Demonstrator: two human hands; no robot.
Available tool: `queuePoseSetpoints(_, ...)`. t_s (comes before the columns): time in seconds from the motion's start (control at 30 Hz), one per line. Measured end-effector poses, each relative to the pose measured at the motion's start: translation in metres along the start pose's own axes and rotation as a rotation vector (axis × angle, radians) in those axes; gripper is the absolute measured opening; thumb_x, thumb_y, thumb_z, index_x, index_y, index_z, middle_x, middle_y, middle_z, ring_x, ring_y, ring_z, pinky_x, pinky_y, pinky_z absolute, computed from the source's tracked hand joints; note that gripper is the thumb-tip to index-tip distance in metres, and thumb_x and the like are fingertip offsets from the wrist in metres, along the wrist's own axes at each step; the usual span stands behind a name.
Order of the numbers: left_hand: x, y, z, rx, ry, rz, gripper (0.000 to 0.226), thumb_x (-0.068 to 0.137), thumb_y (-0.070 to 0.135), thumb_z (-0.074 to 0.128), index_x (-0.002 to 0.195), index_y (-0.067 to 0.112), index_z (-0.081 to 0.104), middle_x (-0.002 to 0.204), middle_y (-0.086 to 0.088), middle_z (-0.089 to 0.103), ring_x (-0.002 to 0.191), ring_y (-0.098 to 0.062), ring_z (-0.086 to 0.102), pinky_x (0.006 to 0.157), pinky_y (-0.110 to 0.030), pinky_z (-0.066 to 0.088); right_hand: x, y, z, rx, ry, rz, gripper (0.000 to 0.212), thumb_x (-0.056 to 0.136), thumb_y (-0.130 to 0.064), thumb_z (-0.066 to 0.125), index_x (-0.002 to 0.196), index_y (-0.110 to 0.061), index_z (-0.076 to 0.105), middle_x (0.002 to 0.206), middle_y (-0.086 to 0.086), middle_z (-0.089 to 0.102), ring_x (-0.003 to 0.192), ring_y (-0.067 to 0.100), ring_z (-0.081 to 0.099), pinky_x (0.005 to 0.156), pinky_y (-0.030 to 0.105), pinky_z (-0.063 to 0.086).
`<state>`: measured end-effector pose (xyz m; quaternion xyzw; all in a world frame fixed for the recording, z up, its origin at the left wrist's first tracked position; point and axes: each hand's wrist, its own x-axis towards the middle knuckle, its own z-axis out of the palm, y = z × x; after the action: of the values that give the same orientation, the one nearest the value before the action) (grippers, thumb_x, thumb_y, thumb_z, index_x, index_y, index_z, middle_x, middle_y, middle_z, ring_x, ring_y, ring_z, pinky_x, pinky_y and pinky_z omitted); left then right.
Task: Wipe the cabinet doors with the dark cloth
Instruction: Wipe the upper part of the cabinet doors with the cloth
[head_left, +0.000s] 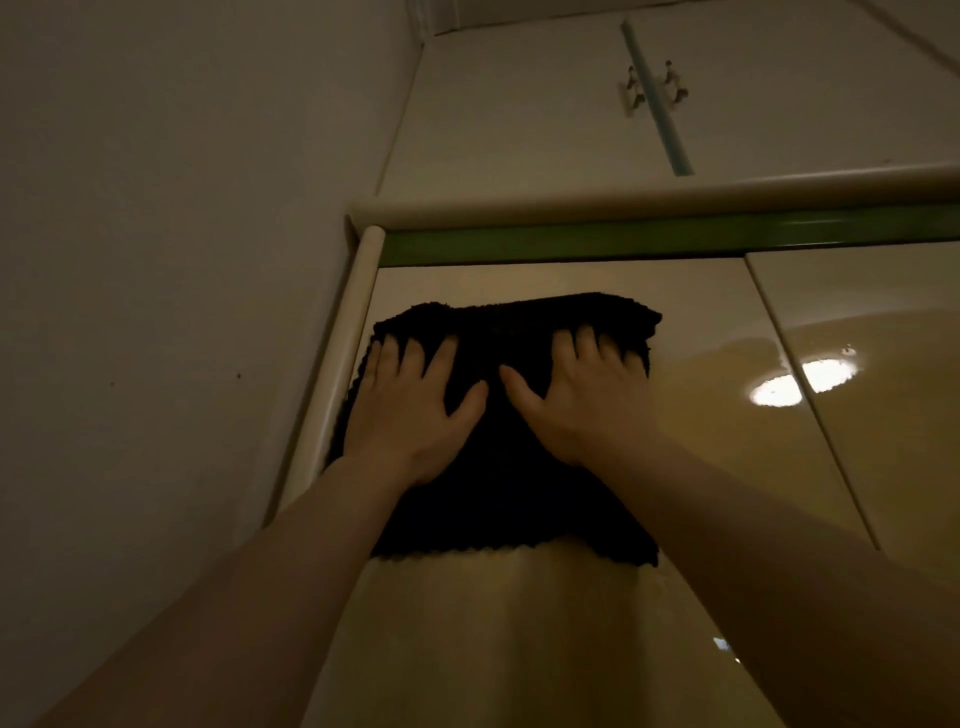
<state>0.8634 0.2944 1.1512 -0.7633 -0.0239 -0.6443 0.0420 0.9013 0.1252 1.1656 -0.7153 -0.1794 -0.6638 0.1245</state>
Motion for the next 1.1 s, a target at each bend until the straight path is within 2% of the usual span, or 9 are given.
queuePoseSetpoints(0.2, -0.056, 0.007, 0.004, -0.034, -0.005, -0.033, 0.085, 0.083, 0.07, 0.0, 0.155, 0.026, 0.004, 0.162, -0.014, 0.008, 0.148, -0.03, -0.005, 0.117, -0.04, -0.012, -0.049, 0.005, 0.0, 0.039, -0.011, -0.053, 0.066, 0.091, -0.062, 0.024, 0.137, -0.016, 0.038, 0.139, 0.007, 0.048, 0.127, 0.028, 0.044, 0.099, 0.042, 0.035)
queuePoseSetpoints(0.3, -0.077, 0.013, 0.007, -0.039, -0.019, -0.054, 0.09, 0.078, 0.069, -0.006, 0.155, 0.025, 0.004, 0.162, -0.015, 0.009, 0.148, -0.032, -0.006, 0.117, -0.04, -0.015, -0.069, 0.004, 0.002, 0.049, -0.002, -0.038, 0.064, 0.091, -0.059, 0.025, 0.133, -0.016, 0.045, 0.131, 0.005, 0.056, 0.118, 0.028, 0.053, 0.094, 0.041, 0.041)
queuePoseSetpoints(0.4, -0.085, 0.017, 0.008, -0.018, -0.045, -0.053, 0.089, 0.079, 0.068, -0.005, 0.155, 0.023, 0.006, 0.161, -0.018, 0.011, 0.148, -0.035, -0.005, 0.117, -0.043, -0.018, -0.077, 0.008, -0.002, 0.027, -0.026, -0.026, 0.067, 0.089, -0.062, 0.026, 0.135, -0.017, 0.045, 0.129, 0.004, 0.058, 0.114, 0.029, 0.056, 0.09, 0.041, 0.044)
queuePoseSetpoints(0.53, -0.083, 0.028, 0.008, -0.001, -0.052, -0.019, 0.084, 0.082, 0.066, -0.002, 0.155, 0.025, 0.003, 0.159, -0.023, 0.011, 0.147, -0.04, -0.003, 0.117, -0.048, -0.016, -0.074, 0.019, -0.012, -0.112, -0.134, 0.0, 0.078, 0.087, -0.069, 0.018, 0.142, -0.016, 0.036, 0.143, 0.009, 0.044, 0.125, 0.037, 0.042, 0.101, 0.049, 0.034)
queuePoseSetpoints(0.6, -0.076, 0.038, 0.008, -0.005, -0.05, 0.0, 0.084, 0.081, 0.066, -0.002, 0.155, 0.027, 0.001, 0.159, -0.024, 0.01, 0.147, -0.04, -0.004, 0.117, -0.048, -0.017, -0.07, 0.026, -0.019, -0.164, -0.153, 0.034, 0.085, 0.082, -0.07, 0.008, 0.142, -0.015, 0.035, 0.144, 0.012, 0.041, 0.124, 0.04, 0.04, 0.103, 0.054, 0.03)
queuePoseSetpoints(0.67, -0.062, 0.053, 0.009, 0.01, -0.039, 0.02, 0.085, 0.081, 0.066, -0.003, 0.155, 0.026, 0.001, 0.159, -0.023, 0.013, 0.147, -0.04, -0.002, 0.117, -0.05, -0.015, -0.064, 0.04, -0.025, -0.201, -0.17, 0.049, 0.089, 0.079, -0.068, 0.001, 0.144, -0.013, 0.029, 0.146, 0.013, 0.037, 0.126, 0.039, 0.037, 0.104, 0.053, 0.028)
queuePoseSetpoints(0.83, -0.02, 0.083, 0.011, 0.051, -0.036, 0.033, 0.09, 0.076, 0.068, -0.009, 0.155, 0.027, -0.001, 0.161, -0.018, 0.011, 0.148, -0.037, -0.004, 0.118, -0.05, -0.013, -0.03, 0.064, -0.029, -0.074, -0.132, 0.089, 0.076, 0.089, -0.059, 0.023, 0.142, -0.005, 0.029, 0.145, 0.019, 0.035, 0.131, 0.037, 0.031, 0.11, 0.049, 0.022)
queuePoseSetpoints(0.97, 0.014, 0.1, 0.011, 0.092, -0.036, -0.004, 0.074, 0.093, 0.065, 0.01, 0.155, 0.026, -0.002, 0.162, -0.017, 0.008, 0.148, -0.036, -0.006, 0.118, -0.05, -0.011, 0.001, 0.09, -0.022, 0.004, -0.063, 0.058, 0.074, 0.091, -0.059, 0.022, 0.144, -0.008, 0.028, 0.149, 0.014, 0.032, 0.136, 0.032, 0.028, 0.114, 0.046, 0.018)
queuePoseSetpoints(1.1, 0.038, 0.107, 0.011, 0.093, -0.016, -0.003, 0.074, 0.093, 0.065, 0.012, 0.155, 0.026, 0.0, 0.162, -0.015, 0.006, 0.148, -0.035, -0.006, 0.119, -0.048, -0.011, 0.022, 0.109, -0.02, -0.026, 0.026, 0.01, 0.068, 0.093, -0.059, 0.019, 0.139, -0.012, 0.035, 0.147, 0.012, 0.037, 0.135, 0.031, 0.031, 0.113, 0.046, 0.019)
